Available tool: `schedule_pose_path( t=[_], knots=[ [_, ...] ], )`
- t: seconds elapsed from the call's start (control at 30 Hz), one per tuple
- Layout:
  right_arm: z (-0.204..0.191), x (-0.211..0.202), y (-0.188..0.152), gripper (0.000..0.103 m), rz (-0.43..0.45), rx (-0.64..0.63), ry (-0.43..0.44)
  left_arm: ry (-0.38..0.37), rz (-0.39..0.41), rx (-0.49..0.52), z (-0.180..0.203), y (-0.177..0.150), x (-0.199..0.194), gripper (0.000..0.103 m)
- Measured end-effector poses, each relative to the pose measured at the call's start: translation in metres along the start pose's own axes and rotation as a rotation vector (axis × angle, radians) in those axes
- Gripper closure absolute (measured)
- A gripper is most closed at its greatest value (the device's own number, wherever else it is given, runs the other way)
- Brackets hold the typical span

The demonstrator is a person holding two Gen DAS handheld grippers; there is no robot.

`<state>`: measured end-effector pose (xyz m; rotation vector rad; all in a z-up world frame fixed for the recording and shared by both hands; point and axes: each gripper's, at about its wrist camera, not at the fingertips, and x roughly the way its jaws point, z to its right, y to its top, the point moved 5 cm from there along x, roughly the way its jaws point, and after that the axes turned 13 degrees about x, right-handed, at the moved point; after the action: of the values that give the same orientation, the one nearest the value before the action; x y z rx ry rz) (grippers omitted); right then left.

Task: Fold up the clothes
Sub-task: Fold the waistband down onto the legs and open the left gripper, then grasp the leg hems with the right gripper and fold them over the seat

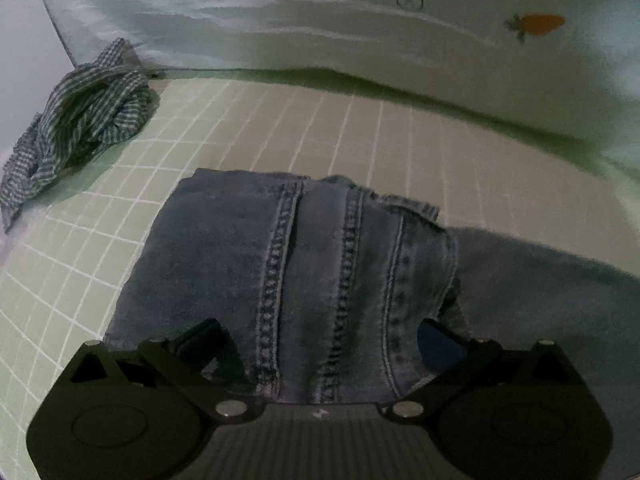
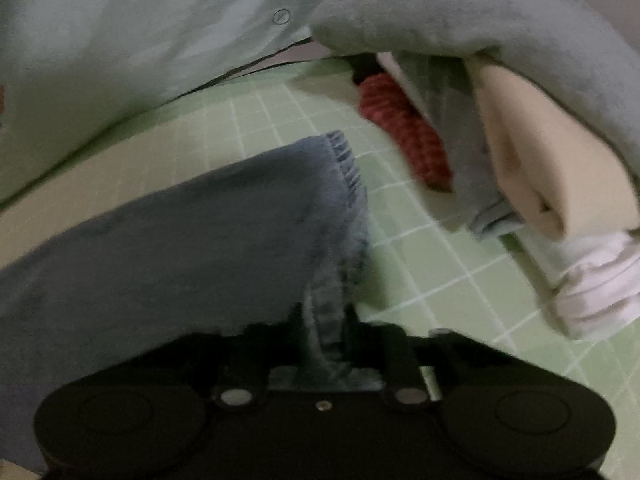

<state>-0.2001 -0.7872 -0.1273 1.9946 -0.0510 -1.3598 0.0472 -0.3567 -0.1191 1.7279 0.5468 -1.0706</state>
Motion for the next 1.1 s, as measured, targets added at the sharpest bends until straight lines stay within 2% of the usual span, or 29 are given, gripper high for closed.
schedule_pose_path(
  t=[0.1,0.3,0.4,0.63,0.77,0.9,1.03,1.1],
  knots=[
    [-0.016,-0.010,0.002,0.089,0.032,-0.115,-0.052,0.007,0.023,0.013,-0.008,-0.004,-0.011,0.001],
    [-0.042,-0.050,0.012,0.089,0.118,-0.088,0.016,-0.001,0.056,0.001,-0.038,-0.010,-0.032,0.001],
    [-0.059,-0.065,0.015,0.089,0.139,-0.044,0.079,0.005,0.061,0.004,-0.060,-0.013,-0.038,0.001],
    [-0.144,-0.086,-0.006,0.089,0.192,-0.070,0.147,0.016,0.056,0.017,-0.120,-0.019,-0.038,0.001],
    [-0.205,-0.092,-0.036,0.089,0.193,-0.109,0.192,0.013,0.048,0.032,-0.152,-0.025,-0.034,0.001],
    [-0.271,-0.087,-0.087,0.089,0.136,-0.150,0.252,0.007,0.029,0.054,-0.175,-0.032,-0.030,0.001],
    [-0.315,-0.060,-0.160,0.086,-0.002,-0.229,0.202,0.001,0.010,0.075,-0.198,-0.038,-0.025,0.001],
    [-0.325,-0.056,-0.178,0.082,-0.008,-0.289,0.167,-0.006,0.004,0.085,-0.206,-0.041,-0.022,0.001]
  ],
)
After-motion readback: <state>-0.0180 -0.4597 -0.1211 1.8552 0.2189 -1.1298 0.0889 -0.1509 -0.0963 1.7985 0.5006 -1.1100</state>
